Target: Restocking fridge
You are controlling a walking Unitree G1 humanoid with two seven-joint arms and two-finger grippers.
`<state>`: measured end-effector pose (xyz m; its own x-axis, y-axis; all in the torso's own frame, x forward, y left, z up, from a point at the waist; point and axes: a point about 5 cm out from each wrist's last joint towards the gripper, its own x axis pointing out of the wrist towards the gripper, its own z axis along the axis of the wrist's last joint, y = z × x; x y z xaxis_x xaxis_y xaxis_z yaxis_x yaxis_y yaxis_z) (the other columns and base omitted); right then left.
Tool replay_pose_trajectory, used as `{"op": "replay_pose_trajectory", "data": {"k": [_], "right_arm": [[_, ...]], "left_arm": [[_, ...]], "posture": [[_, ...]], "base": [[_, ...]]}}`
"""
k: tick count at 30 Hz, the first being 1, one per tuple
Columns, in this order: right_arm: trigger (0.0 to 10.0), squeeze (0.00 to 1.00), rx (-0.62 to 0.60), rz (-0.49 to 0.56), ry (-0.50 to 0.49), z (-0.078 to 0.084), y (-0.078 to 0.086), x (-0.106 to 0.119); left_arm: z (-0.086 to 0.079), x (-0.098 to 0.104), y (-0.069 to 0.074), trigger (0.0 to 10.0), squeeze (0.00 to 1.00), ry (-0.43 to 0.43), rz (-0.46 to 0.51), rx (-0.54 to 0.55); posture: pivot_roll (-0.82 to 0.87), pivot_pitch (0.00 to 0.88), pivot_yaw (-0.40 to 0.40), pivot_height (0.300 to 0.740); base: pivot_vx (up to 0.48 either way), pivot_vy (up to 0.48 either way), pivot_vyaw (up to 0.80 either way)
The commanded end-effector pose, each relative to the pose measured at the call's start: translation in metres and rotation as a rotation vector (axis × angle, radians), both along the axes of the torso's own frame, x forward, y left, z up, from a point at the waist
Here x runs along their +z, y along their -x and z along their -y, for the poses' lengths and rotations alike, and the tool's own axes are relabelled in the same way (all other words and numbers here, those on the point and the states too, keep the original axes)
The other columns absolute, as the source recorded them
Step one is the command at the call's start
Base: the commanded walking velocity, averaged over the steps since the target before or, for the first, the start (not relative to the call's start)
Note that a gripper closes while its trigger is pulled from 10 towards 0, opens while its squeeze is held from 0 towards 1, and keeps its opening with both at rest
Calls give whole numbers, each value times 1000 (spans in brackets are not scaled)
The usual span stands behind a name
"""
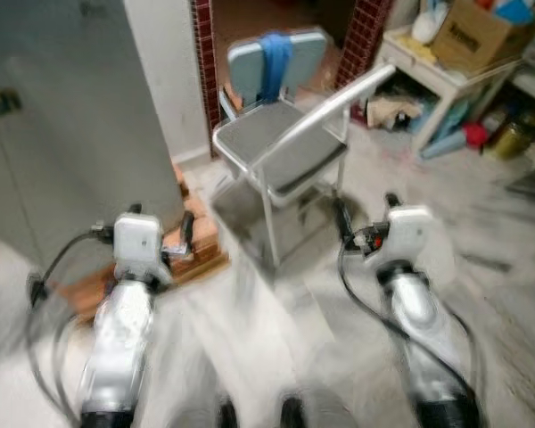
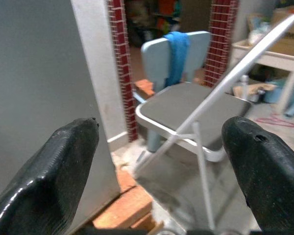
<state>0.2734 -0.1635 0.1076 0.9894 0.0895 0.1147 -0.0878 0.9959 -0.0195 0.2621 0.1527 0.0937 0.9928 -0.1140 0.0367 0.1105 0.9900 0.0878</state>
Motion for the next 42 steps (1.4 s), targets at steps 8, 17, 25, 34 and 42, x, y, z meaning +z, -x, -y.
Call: {"op": "replay_pose_trajectory", "data": {"k": [8, 17, 25, 34, 42], "right_arm": [[10000, 0, 25, 32, -10, -8, -3, 6], [10000, 0, -14, -3, -5, 1, 6, -9], [10000, 0, -8, -4, 14, -1, 1, -11], [10000, 0, 0, -27, 20, 2, -3, -17], [10000, 0, 12, -30, 23, -3, -8, -19]], "left_arm": [[-13, -5, 6, 10000, 0, -28, -14, 47], [-19, -16, 11, 10000, 0, -11, -57, 70], [-16, -16, 6, 10000, 0, -4, -61, 53], [-19, -20, 11, 10000, 0, -10, -86, 68], [-20, -23, 14, 10000, 0, -24, -97, 69]], "posture": [[42, 68, 4, 740], [42, 0, 20, 740], [45, 0, 23, 740], [73, 10, 8, 740], [74, 14, 11, 740]], "base": [[0, 480, 0], [0, 480, 0], [0, 480, 0], [0, 480, 0], [0, 480, 0]]}}
